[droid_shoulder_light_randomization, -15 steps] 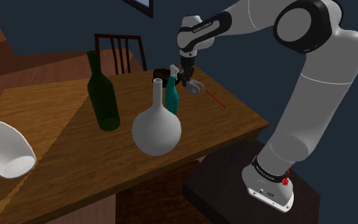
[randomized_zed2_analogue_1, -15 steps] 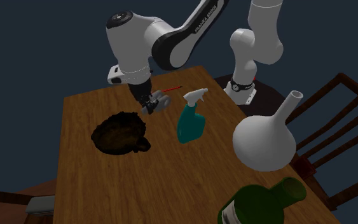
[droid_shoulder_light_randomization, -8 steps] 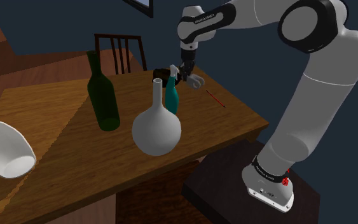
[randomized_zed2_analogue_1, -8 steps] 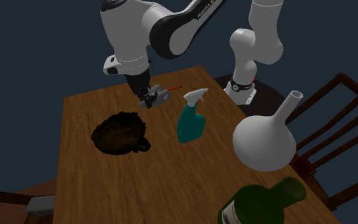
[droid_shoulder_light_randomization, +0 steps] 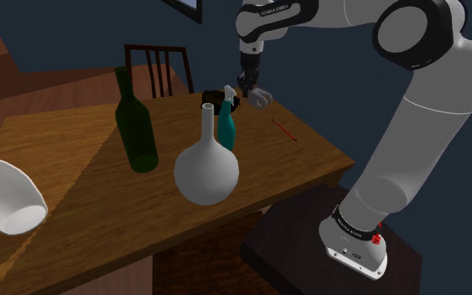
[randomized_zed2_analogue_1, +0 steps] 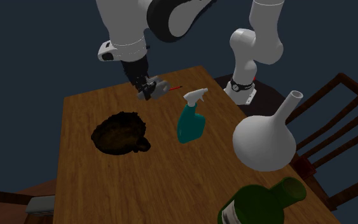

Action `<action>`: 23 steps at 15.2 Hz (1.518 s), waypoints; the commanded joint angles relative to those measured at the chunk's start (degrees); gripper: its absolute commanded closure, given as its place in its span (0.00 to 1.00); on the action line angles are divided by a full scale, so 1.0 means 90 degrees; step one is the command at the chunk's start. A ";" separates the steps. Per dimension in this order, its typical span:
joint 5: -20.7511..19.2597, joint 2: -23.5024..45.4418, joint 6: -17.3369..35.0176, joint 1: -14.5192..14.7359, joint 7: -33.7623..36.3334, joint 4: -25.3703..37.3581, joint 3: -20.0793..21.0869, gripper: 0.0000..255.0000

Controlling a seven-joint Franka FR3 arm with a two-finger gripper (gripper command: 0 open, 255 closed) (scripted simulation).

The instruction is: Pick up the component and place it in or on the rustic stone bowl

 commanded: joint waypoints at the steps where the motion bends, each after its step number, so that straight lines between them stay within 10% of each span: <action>1: -0.0005 -0.0037 -0.0161 0.0006 0.0012 0.0123 0.0004 1.00; 10: 0.0048 0.0401 -0.0830 0.0048 0.0097 0.1225 0.0049 1.00; 17: 0.0233 0.2478 -0.1787 0.0131 0.0384 0.4253 0.0192 1.00; 19: 0.0303 0.3678 -0.2548 0.0110 0.0504 0.6214 0.0246 1.00; 23: 0.0290 0.3482 -0.2065 0.0140 0.0497 0.5534 0.0245 1.00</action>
